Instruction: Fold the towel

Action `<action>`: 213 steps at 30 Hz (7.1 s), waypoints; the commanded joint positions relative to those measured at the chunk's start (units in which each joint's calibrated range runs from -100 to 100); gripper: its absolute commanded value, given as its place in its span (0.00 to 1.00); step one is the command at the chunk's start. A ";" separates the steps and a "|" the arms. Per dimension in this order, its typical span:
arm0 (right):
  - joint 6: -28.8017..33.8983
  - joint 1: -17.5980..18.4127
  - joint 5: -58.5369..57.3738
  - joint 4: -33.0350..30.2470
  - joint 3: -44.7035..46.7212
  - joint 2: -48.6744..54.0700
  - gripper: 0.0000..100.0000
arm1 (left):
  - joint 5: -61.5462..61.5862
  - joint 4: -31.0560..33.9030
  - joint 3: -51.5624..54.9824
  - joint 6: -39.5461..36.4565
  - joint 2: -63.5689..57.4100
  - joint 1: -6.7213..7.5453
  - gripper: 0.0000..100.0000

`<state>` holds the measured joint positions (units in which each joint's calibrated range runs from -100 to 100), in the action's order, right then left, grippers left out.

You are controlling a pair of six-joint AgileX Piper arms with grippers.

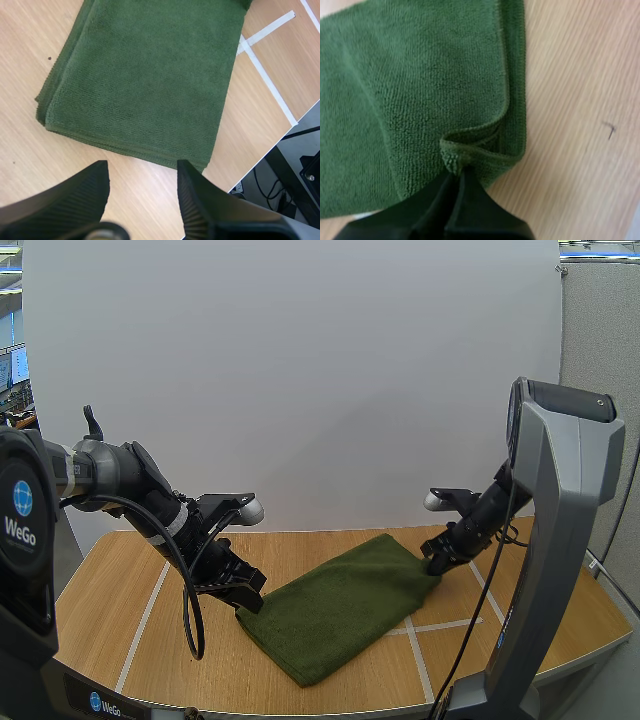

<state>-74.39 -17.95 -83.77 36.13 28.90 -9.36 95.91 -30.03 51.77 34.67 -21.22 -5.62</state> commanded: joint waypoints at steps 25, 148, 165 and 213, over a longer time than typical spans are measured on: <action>-2.33 -0.54 3.34 1.83 8.04 25.42 1.00 | -18.56 4.44 0.19 -1.37 9.98 -0.13 0.83; -0.29 -0.54 -9.85 2.50 8.16 37.68 1.00 | -11.28 -10.04 -11.85 8.53 31.22 -7.01 0.98; -0.17 -0.54 -9.85 3.11 8.16 37.68 1.00 | -11.90 -15.58 -11.85 12.01 38.47 -6.81 0.96; 0.53 -0.54 -11.15 10.37 8.16 20.05 1.00 | 4.09 -12.91 -25.41 15.17 34.78 -8.32 0.85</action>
<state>-72.23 -18.28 -94.08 40.71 37.14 19.24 97.09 -40.65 27.88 50.21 17.17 -13.84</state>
